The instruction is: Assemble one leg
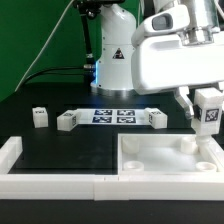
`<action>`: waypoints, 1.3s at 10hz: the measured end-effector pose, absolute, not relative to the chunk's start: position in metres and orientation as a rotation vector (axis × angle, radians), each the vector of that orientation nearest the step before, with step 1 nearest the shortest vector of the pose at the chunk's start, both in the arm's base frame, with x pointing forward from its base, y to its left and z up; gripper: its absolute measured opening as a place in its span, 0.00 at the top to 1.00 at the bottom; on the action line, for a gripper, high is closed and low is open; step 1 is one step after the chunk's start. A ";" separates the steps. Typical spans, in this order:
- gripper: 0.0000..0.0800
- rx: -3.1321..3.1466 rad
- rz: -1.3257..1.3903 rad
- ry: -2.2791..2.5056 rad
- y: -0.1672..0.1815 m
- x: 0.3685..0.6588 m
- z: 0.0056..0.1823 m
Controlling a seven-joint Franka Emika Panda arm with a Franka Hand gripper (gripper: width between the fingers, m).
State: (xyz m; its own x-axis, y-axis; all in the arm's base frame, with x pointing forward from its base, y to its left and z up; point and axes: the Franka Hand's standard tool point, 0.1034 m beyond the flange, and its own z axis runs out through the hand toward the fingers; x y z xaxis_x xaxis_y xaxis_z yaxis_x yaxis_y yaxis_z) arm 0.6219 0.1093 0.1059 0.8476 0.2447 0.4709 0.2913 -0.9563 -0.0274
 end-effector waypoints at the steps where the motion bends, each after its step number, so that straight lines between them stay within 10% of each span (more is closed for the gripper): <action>1: 0.64 -2.922 -0.755 -0.425 0.109 0.623 0.108; 13: 0.64 -2.923 -0.753 -0.417 0.109 0.622 0.077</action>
Offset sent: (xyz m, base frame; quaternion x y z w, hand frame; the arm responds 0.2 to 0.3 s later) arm 0.0000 0.0000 0.0000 0.0000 0.0000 0.0000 1.0000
